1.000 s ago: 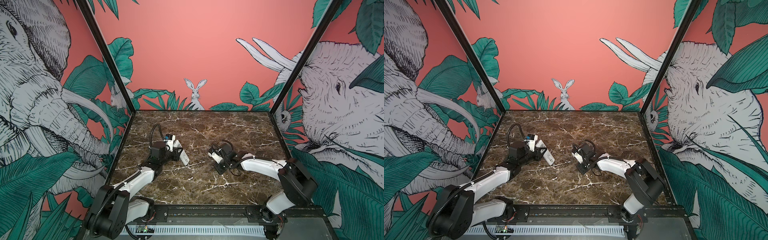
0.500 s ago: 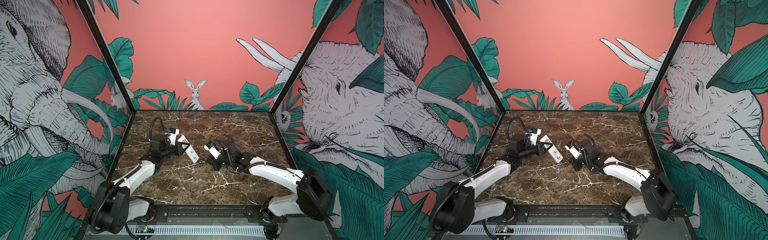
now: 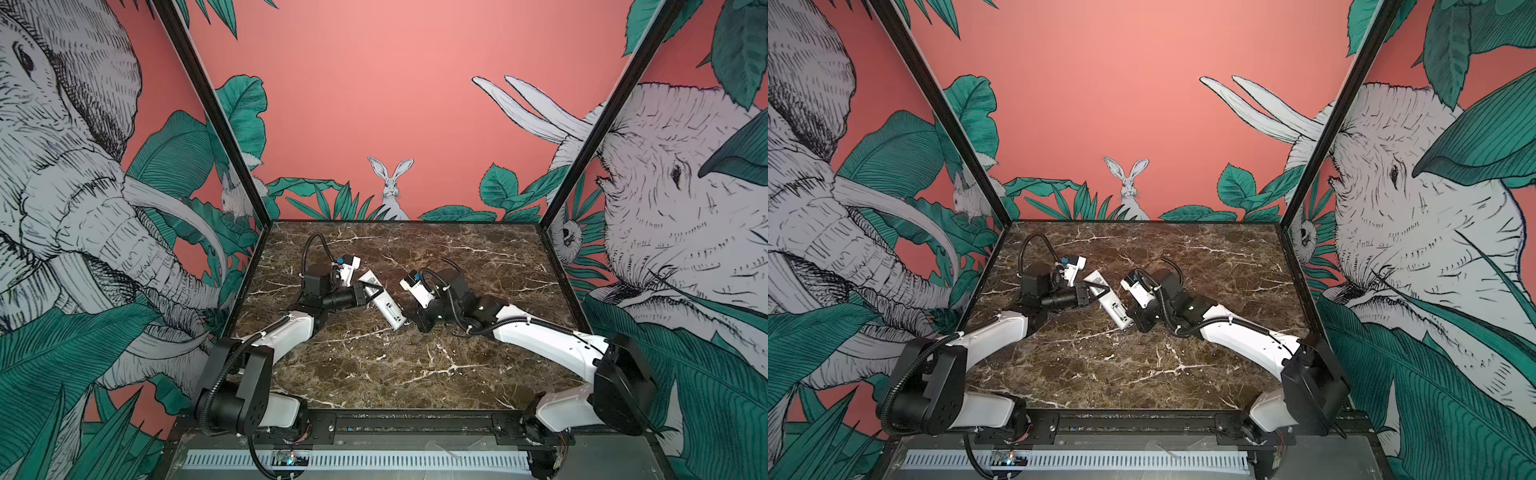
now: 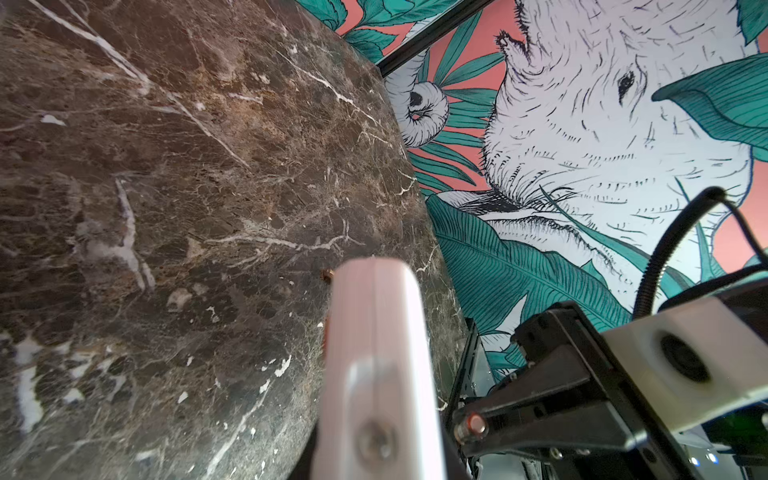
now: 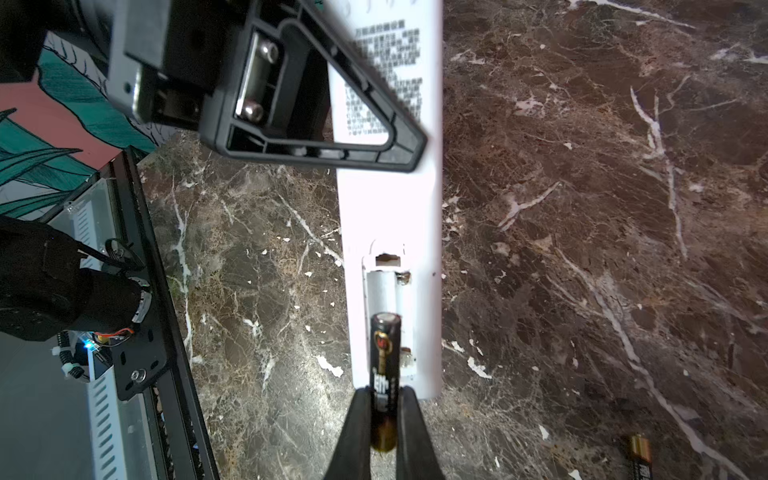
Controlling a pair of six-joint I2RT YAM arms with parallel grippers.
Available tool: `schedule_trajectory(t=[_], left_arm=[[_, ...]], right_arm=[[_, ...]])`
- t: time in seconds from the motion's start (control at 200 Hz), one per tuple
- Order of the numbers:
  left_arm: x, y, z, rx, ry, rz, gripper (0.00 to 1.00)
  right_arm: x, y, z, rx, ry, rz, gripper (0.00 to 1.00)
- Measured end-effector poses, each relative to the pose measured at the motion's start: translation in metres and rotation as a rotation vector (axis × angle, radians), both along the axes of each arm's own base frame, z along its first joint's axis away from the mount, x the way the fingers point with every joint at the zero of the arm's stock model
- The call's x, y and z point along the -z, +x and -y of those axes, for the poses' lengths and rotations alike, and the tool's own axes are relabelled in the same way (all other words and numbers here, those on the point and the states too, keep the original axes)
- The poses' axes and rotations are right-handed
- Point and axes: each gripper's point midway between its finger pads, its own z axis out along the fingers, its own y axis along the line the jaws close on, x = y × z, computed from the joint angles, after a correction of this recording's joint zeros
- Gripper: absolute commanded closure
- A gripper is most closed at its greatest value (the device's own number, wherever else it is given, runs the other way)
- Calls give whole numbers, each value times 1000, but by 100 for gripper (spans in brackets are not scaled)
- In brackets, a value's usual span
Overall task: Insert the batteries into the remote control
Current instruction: 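Lower the battery into the compartment with the right gripper while left gripper holds remote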
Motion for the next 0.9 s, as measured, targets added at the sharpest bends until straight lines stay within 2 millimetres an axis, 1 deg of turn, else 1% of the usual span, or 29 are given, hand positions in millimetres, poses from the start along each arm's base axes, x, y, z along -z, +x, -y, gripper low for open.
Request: schedule_trajectory(t=[0.155, 0.37, 0.62, 0.79, 0.9], left_arm=[[2, 2, -2, -3, -13, -25, 100], [-4, 5, -3, -9, -35, -14, 100], [-6, 5, -2, 1, -48, -11, 100], [-7, 5, -1, 5, -56, -11, 100], [-7, 5, 0, 7, -57, -12, 100]], right_arm=[[9, -4, -2, 9, -46, -56, 91], [17, -7, 0, 18, -99, -108, 91], [16, -6, -2, 22, -132, -120, 91], [13, 0, -5, 28, -155, -122, 91], [16, 3, -6, 34, -181, -130, 91]])
